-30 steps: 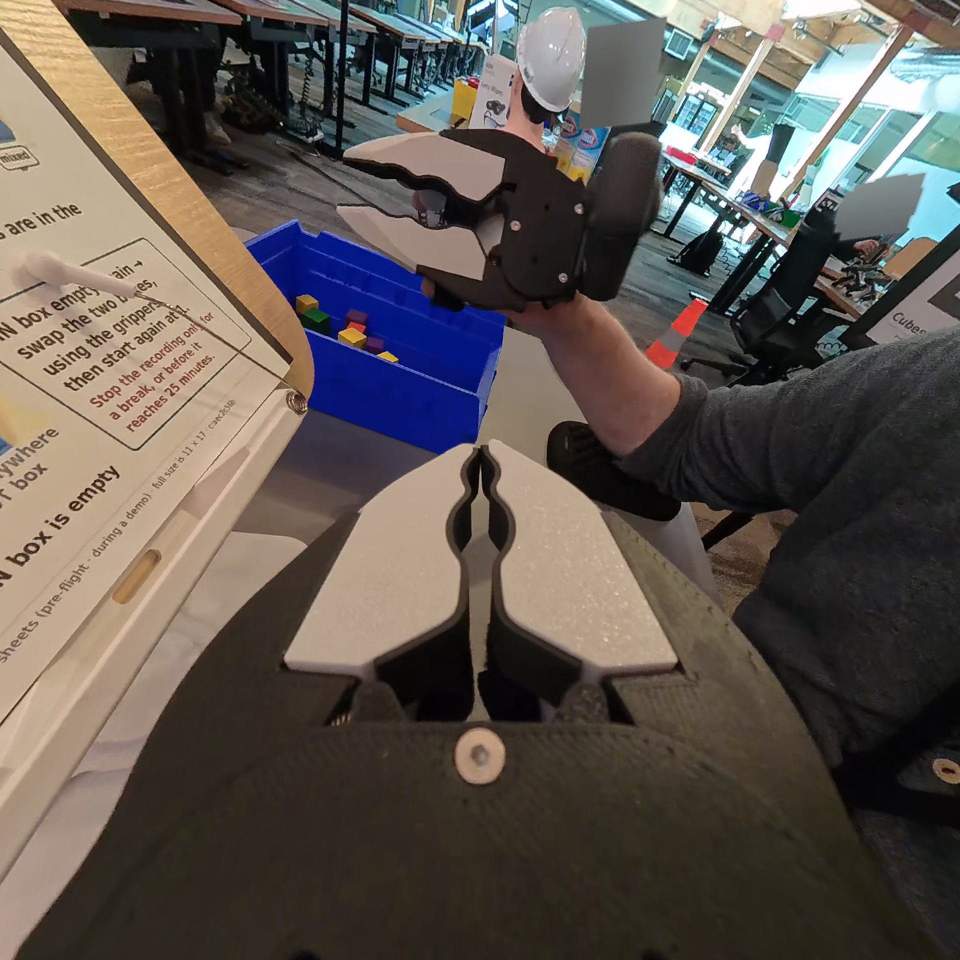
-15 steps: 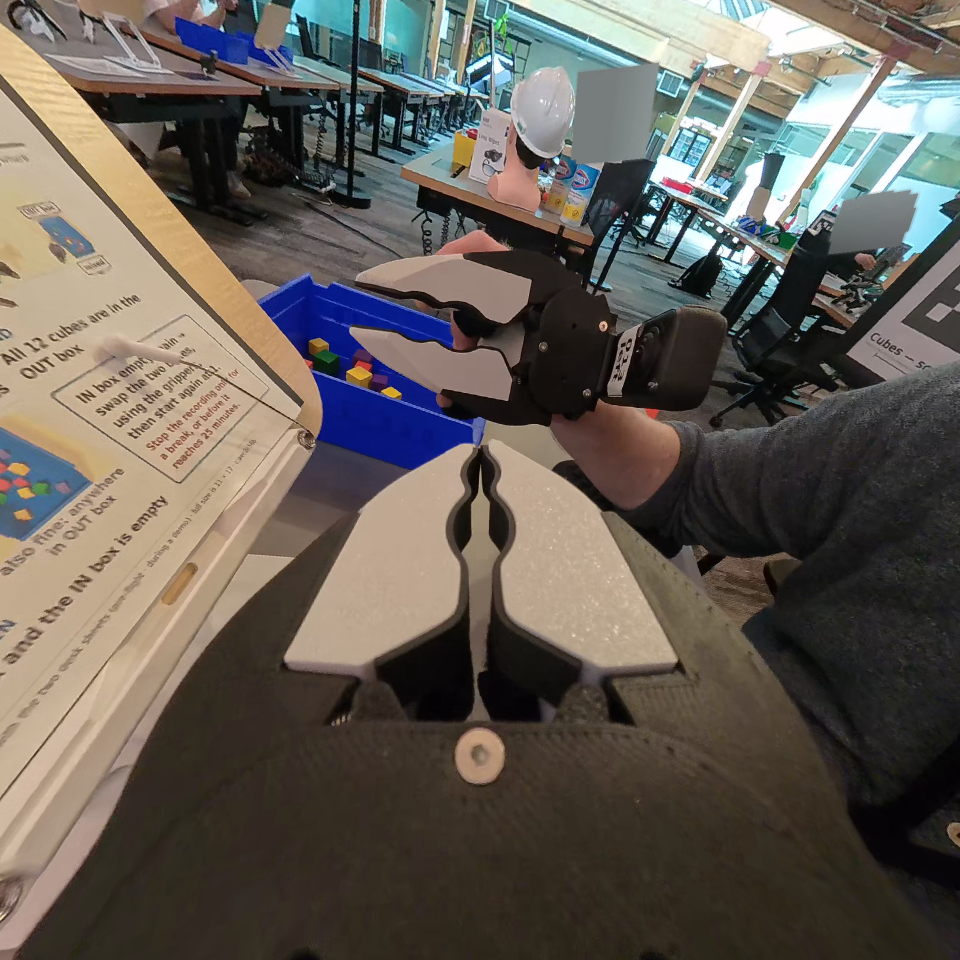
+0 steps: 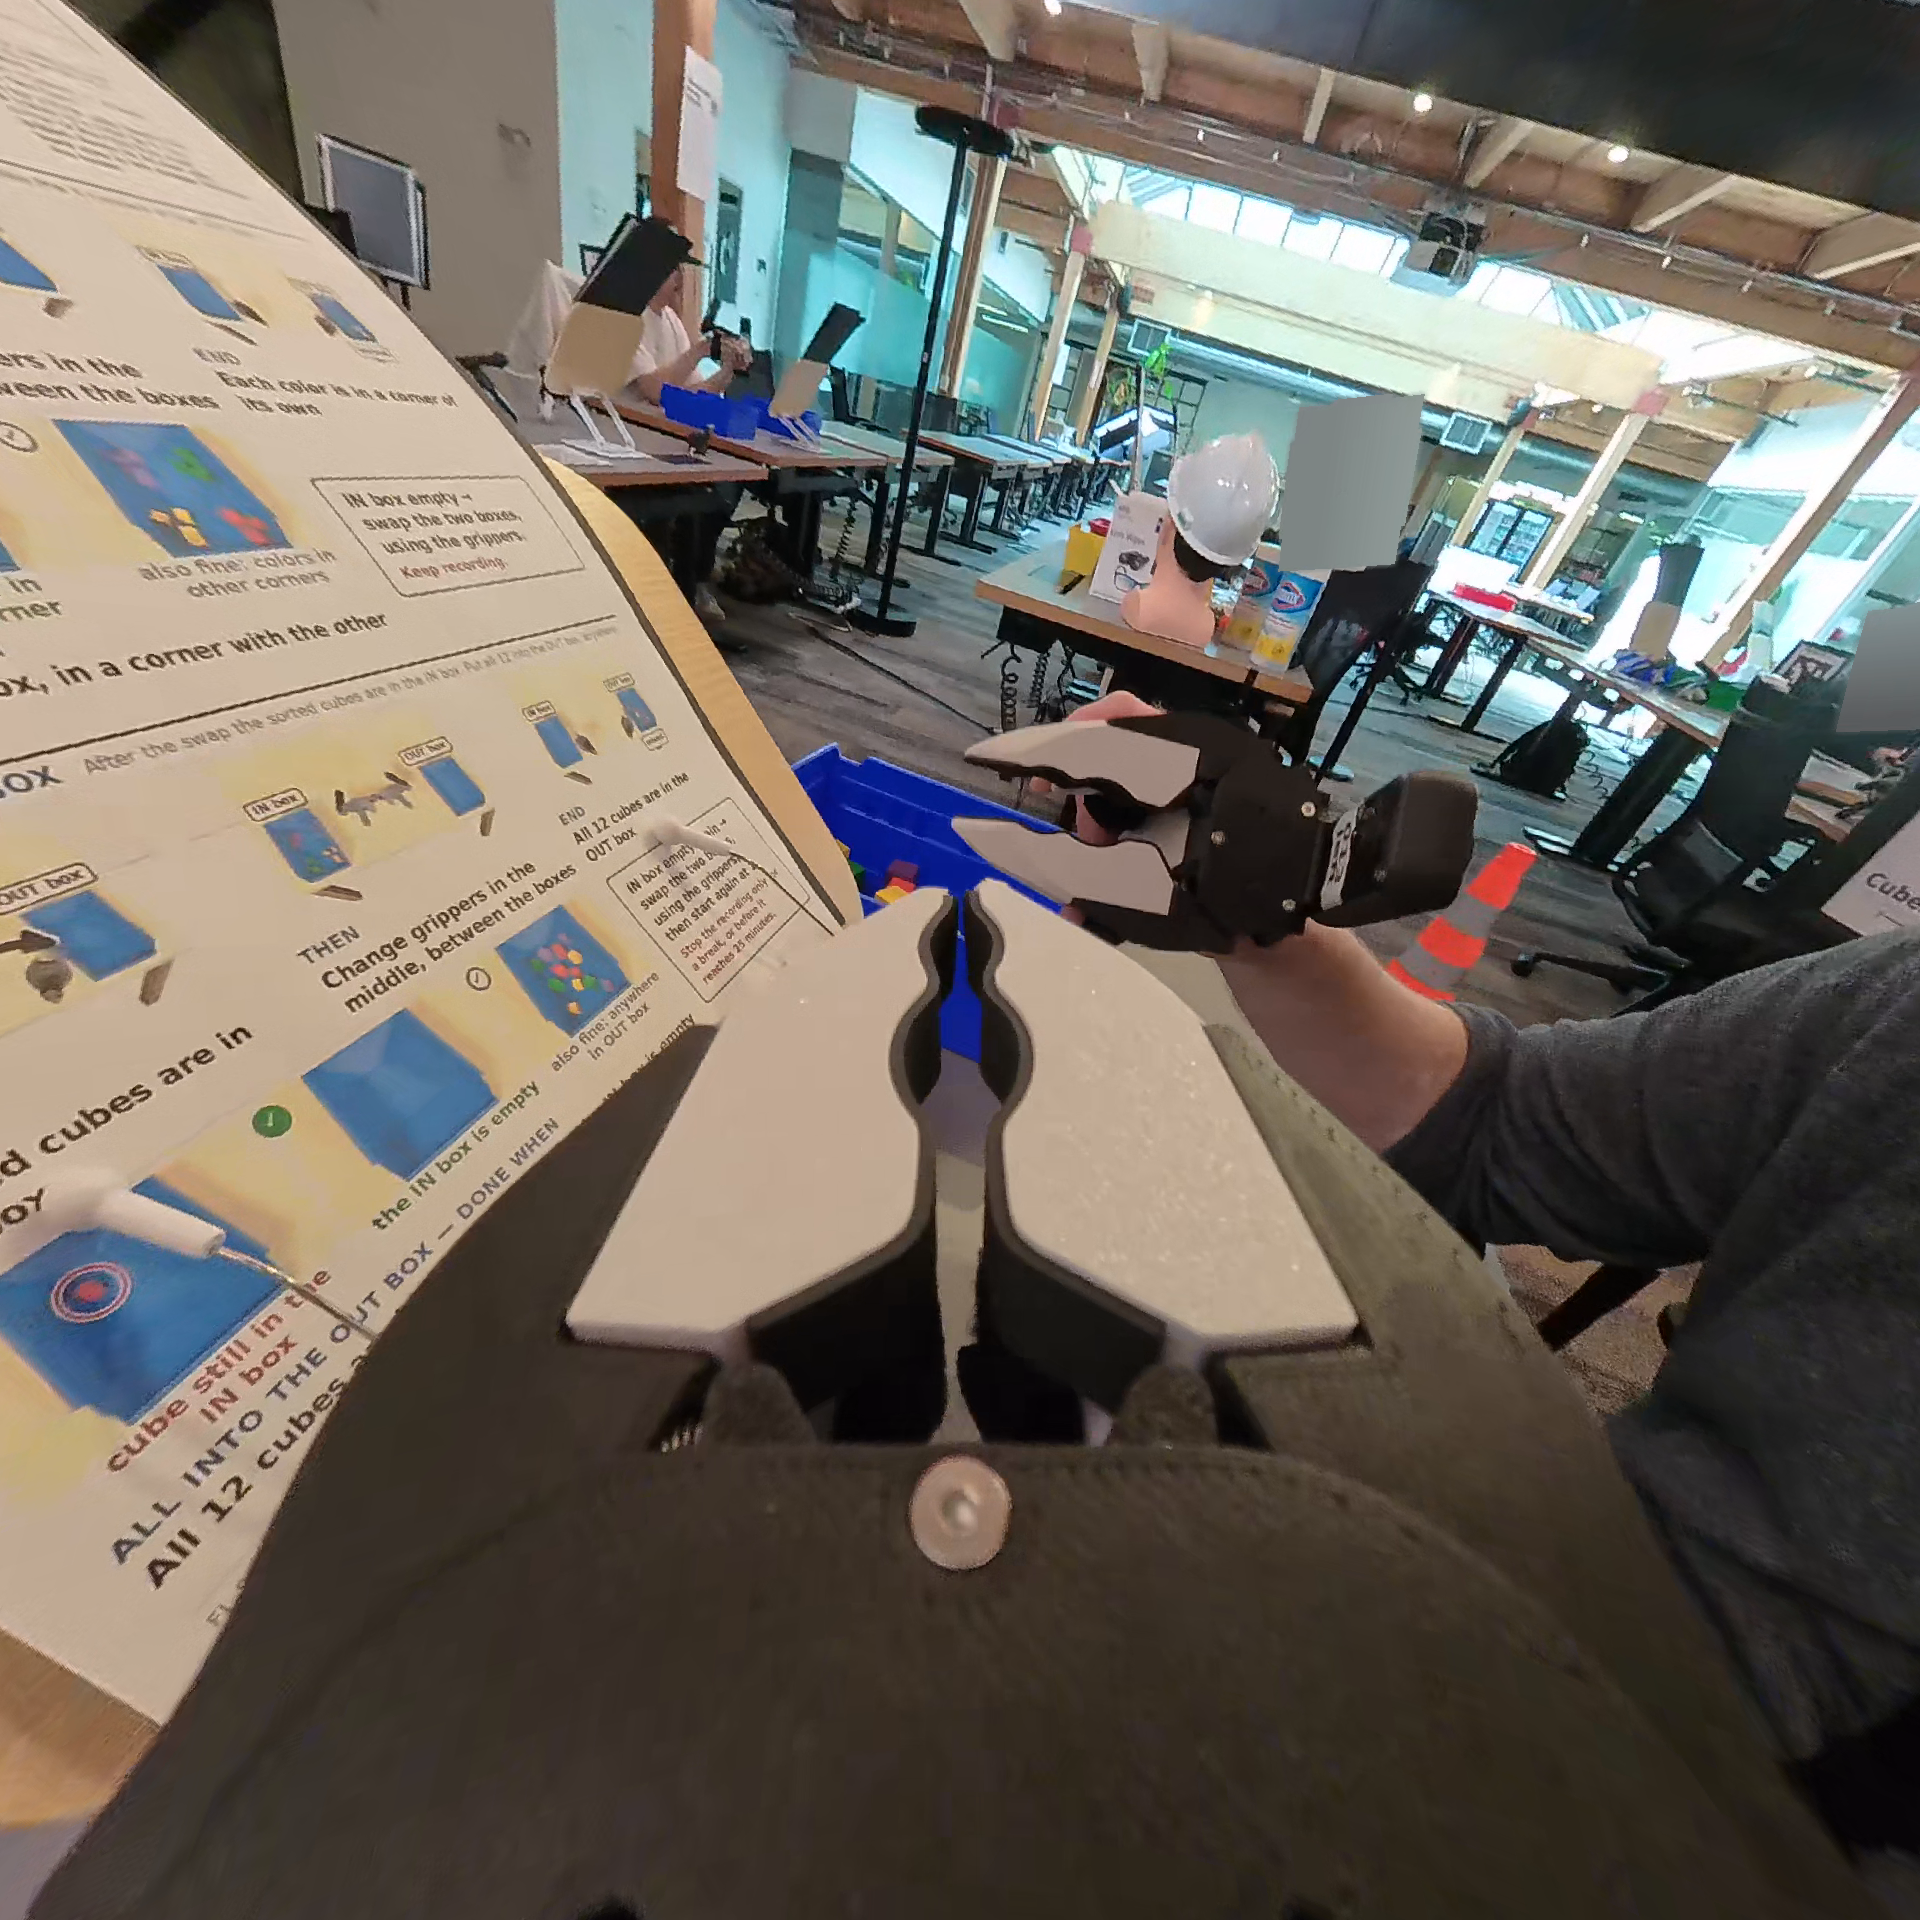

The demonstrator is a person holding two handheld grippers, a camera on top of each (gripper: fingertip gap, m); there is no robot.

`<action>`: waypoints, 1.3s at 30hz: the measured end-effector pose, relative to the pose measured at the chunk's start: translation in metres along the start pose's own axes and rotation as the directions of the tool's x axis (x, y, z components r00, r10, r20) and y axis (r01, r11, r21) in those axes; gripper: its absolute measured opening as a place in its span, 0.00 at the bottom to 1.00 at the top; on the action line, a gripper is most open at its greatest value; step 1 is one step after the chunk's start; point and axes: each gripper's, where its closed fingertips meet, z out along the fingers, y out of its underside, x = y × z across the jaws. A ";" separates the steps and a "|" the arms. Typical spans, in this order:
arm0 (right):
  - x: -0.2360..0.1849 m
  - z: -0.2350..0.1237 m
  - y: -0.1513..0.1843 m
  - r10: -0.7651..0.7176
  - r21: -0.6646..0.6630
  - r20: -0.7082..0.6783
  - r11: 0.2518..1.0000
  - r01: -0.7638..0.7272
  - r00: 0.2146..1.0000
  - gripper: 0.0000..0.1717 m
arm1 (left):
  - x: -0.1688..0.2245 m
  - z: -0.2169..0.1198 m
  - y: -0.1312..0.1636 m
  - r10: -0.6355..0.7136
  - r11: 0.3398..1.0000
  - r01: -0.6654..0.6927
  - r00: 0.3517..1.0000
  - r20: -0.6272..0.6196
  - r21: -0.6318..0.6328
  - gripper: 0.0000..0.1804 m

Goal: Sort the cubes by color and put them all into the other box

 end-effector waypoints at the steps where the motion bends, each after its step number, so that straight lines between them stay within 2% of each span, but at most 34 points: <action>1: -0.002 0.000 -0.001 -0.015 0.000 0.005 1.000 0.015 1.000 0.13 | 0.000 -0.001 -0.001 -0.001 1.000 0.001 1.000 0.002 0.007 0.01; 6: -0.002 -0.004 -0.007 -0.017 0.015 0.019 1.000 0.017 1.000 0.13 | -0.001 -0.003 0.003 0.000 1.000 0.000 0.999 0.032 -0.006 0.01; 12: -0.003 -0.009 -0.016 0.050 0.048 0.075 0.997 -0.054 0.996 0.13 | 0.000 0.005 0.017 0.048 0.997 -0.042 0.994 0.095 -0.065 0.01; 17: -0.030 -0.007 -0.021 0.016 0.044 0.162 0.999 -0.023 0.987 0.13 | 0.001 0.025 0.048 0.020 0.991 -0.006 0.995 0.102 -0.133 0.01; 20: -0.059 -0.005 -0.024 0.021 0.043 0.270 0.999 -0.033 0.963 0.11 | 0.005 0.040 0.072 0.052 0.975 -0.027 0.992 0.112 -0.220 0.01; 23: -0.091 -0.007 -0.021 -0.001 0.028 0.398 1.000 -0.011 0.917 0.11 | 0.007 0.051 0.096 0.169 0.931 -0.117 0.977 0.126 -0.345 0.01; 25: -0.110 -0.010 -0.019 -0.019 0.015 0.466 1.000 0.013 0.884 0.11 | 0.004 0.055 0.109 0.278 0.878 -0.190 0.949 0.147 -0.439 0.01; 28: -0.125 -0.012 -0.017 -0.042 0.013 0.514 0.999 0.041 0.857 0.11 | -0.004 0.063 0.123 0.417 0.791 -0.266 0.893 0.168 -0.551 0.01; 30: -0.129 -0.014 -0.016 -0.051 0.013 0.536 0.999 0.053 0.843 0.11 | -0.013 0.066 0.128 0.472 0.757 -0.280 0.859 0.198 -0.590 0.00; 32: -0.133 -0.018 -0.011 -0.039 -0.009 0.581 0.998 0.054 0.813 0.12 | -0.012 0.066 0.135 0.430 0.761 -0.240 0.882 0.191 -0.603 0.00; 34: -0.136 -0.018 -0.006 -0.006 -0.038 0.608 0.999 0.036 0.794 0.12 | -0.005 0.063 0.139 0.344 0.795 -0.179 0.920 0.188 -0.580 0.00; 39: -0.158 -0.019 0.012 0.175 -0.176 0.621 0.981 -0.082 0.764 0.14 | -0.018 0.041 0.164 0.309 0.814 -0.099 0.908 0.282 -0.572 0.00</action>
